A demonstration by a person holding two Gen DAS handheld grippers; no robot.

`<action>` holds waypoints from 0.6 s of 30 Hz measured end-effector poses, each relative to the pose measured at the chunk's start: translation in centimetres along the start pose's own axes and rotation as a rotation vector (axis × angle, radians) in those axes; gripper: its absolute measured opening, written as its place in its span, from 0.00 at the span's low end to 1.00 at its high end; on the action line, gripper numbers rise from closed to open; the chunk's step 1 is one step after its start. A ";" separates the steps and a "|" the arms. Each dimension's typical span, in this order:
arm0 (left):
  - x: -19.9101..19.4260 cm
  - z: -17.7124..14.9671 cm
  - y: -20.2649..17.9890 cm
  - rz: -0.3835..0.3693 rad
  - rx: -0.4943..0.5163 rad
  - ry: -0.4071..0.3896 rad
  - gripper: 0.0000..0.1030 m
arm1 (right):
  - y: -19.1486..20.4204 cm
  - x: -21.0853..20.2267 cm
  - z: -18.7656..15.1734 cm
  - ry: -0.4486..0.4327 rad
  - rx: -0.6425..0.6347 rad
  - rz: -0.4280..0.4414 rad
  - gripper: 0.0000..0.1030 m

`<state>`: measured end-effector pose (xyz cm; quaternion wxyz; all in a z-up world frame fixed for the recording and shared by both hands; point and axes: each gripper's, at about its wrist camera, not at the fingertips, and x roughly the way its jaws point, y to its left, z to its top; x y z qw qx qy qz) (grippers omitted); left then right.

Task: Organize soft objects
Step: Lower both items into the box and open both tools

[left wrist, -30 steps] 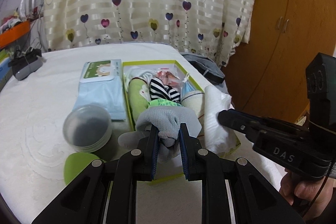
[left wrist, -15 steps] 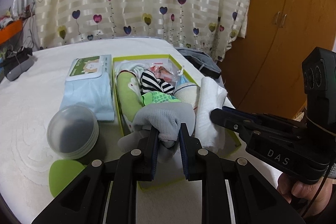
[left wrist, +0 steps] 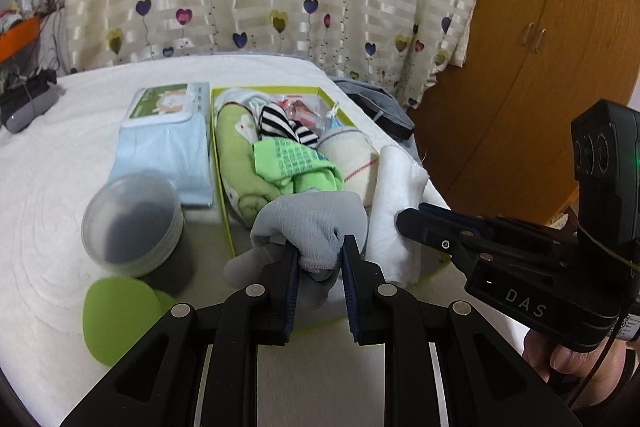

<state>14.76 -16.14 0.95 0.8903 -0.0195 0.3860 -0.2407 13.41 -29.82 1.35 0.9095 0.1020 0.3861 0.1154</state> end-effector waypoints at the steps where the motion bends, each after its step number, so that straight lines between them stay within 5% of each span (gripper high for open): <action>1: 0.1 -0.1 -0.1 -0.004 0.004 0.005 0.19 | 0.0 0.0 -0.1 0.002 -0.004 -0.003 0.15; 16: -2.9 -0.8 -0.5 0.031 0.026 -0.041 0.28 | 1.4 -2.1 -0.5 -0.035 -0.024 -0.050 0.23; 18: -3.4 -0.8 -0.5 0.036 0.024 -0.051 0.28 | 1.8 -2.5 -0.5 -0.043 -0.032 -0.052 0.37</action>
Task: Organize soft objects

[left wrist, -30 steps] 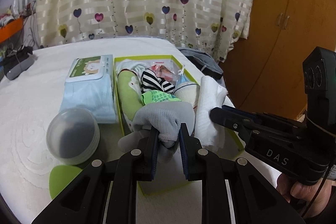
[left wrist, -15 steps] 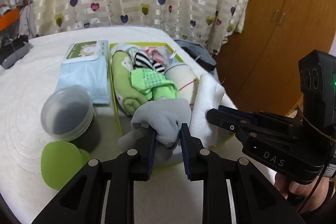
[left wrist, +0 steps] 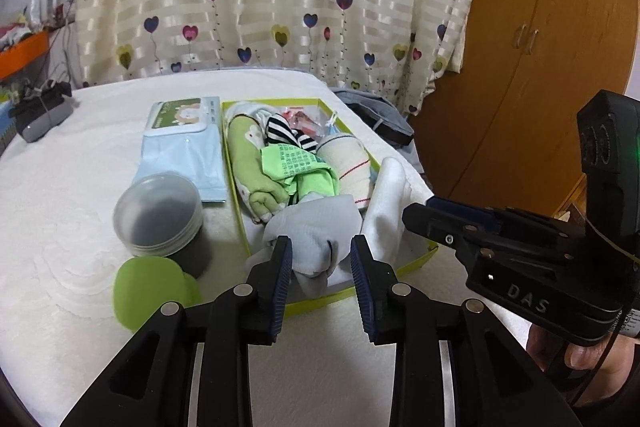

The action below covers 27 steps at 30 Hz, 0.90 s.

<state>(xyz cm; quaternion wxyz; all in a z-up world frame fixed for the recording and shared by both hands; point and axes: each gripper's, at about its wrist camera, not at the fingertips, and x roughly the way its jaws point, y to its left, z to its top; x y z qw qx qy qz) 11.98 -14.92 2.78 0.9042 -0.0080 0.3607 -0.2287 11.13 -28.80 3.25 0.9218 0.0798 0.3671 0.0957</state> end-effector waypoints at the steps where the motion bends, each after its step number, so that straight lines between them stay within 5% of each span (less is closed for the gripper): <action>1: -0.2 0.0 0.0 0.003 -0.002 -0.004 0.28 | 0.2 -0.3 0.0 -0.004 -0.005 -0.001 0.42; 27: -5.5 -2.4 0.2 0.095 -0.002 -0.076 0.28 | 4.8 -5.0 -1.9 -0.056 -0.079 -0.045 0.47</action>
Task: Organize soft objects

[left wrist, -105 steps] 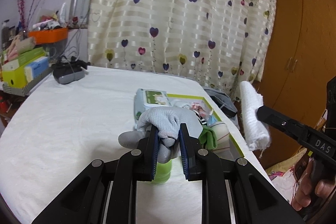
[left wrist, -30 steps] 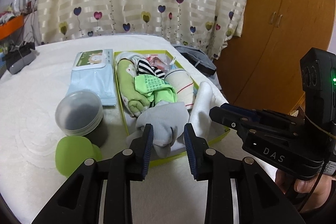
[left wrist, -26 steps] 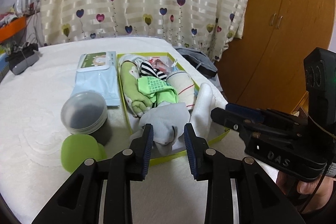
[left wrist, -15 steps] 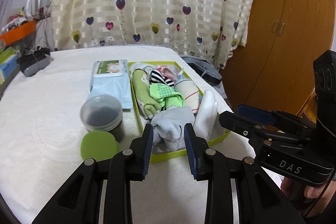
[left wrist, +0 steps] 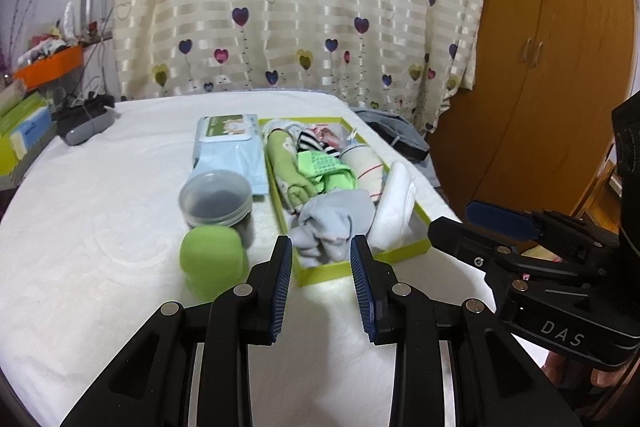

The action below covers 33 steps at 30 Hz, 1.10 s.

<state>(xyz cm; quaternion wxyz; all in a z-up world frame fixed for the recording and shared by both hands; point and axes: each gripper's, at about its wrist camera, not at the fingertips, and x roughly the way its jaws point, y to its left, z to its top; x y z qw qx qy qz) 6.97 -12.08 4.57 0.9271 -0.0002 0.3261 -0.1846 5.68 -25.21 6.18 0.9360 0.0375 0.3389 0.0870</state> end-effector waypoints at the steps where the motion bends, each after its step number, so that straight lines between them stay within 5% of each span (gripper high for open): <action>1: -0.1 -0.2 0.0 0.009 0.002 0.002 0.28 | 0.1 0.0 -0.1 0.001 -0.002 -0.001 0.47; 11: -1.0 -1.8 0.5 0.070 0.001 0.015 0.28 | 1.6 -0.5 -1.3 0.007 -0.017 -0.001 0.47; 33: -0.9 -2.5 0.9 0.041 -0.012 0.037 0.30 | 2.4 -0.6 -1.8 0.016 -0.023 -0.003 0.47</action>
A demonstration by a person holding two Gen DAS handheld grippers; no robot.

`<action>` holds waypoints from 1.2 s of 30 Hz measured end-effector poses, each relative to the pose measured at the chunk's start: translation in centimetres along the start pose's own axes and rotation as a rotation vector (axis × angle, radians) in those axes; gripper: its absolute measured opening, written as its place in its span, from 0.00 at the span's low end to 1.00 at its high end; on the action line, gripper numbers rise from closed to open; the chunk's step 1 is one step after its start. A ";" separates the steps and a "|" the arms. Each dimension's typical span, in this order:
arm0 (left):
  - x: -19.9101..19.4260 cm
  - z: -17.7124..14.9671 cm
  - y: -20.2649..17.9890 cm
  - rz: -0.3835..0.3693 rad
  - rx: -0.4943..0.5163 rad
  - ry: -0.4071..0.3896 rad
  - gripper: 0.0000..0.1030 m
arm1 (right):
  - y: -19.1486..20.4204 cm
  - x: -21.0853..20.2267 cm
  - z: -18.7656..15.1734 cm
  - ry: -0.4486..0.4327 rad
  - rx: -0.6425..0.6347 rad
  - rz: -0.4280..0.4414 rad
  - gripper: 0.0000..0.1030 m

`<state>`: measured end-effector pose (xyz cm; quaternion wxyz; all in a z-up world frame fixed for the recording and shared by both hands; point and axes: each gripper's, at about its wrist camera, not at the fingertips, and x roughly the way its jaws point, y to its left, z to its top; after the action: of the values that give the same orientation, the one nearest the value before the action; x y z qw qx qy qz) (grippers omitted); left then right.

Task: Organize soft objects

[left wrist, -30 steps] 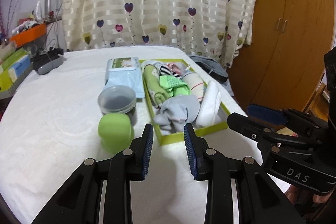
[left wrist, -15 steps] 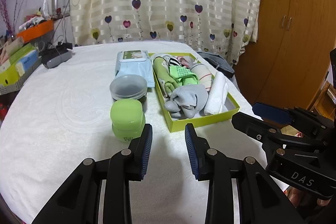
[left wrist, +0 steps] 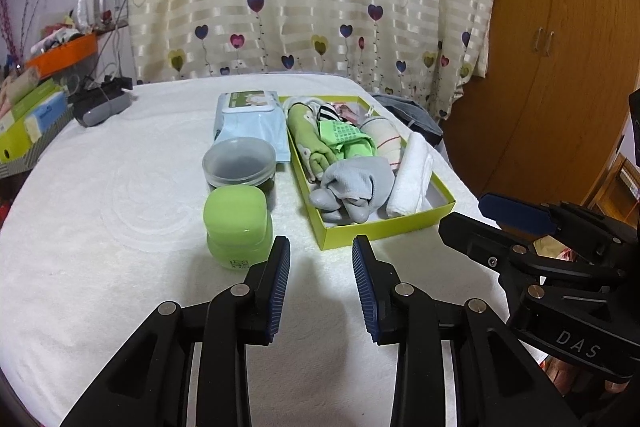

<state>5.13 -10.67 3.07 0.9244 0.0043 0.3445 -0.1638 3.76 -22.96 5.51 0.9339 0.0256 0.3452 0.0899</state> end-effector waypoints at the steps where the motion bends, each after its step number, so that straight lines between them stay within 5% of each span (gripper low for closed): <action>1: 0.0 -0.1 0.0 0.000 0.002 0.001 0.30 | 0.1 0.0 0.0 0.001 0.000 0.000 0.47; 36: 1.0 0.5 -0.6 -0.004 0.020 0.025 0.30 | 0.0 0.5 -0.4 0.014 0.001 0.004 0.47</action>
<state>5.90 -11.62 2.87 0.9196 0.0149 0.3543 -0.1690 3.87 -22.90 4.85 0.9312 0.0264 0.3517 0.0918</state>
